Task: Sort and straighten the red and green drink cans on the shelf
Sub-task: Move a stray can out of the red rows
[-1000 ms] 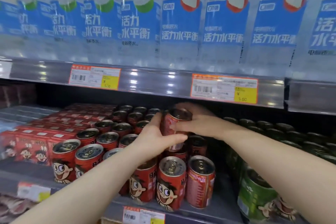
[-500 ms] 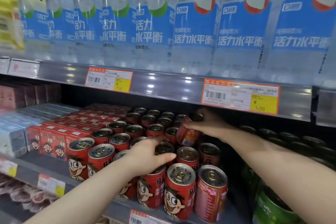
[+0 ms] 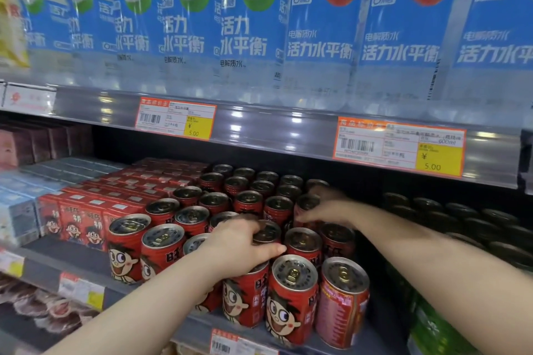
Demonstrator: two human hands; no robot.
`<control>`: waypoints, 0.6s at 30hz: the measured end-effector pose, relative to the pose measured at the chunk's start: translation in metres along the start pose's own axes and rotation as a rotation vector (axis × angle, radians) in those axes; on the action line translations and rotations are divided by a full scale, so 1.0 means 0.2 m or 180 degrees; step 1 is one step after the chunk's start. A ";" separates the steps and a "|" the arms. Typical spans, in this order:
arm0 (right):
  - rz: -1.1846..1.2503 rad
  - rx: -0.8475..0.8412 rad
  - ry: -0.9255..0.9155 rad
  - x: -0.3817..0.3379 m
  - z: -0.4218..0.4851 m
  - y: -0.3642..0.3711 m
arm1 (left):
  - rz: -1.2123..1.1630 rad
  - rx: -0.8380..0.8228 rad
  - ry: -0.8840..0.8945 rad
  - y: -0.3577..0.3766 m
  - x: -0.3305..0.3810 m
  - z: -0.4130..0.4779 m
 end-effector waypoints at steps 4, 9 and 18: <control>0.0032 -0.0278 0.0233 0.07 0.05 0.06 | 0.0025 0.0012 0.0019 0.00 0.01 0.00; -0.0082 -0.0368 0.0206 0.08 0.06 0.05 | 0.0109 -0.0042 0.0005 0.00 0.01 0.00; -0.1024 -0.0561 0.0081 0.10 -0.09 -0.09 | 0.0465 -0.0026 0.0205 -0.01 0.05 0.01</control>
Point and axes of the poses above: each hand's wrist, its own z-axis towards the middle knuckle, its own y-axis out of the palm, x = y × z, the point moved 7 cm from there along z, towards the middle knuckle, and after that the axes turned 4 degrees about y, right-handed, at the moved point
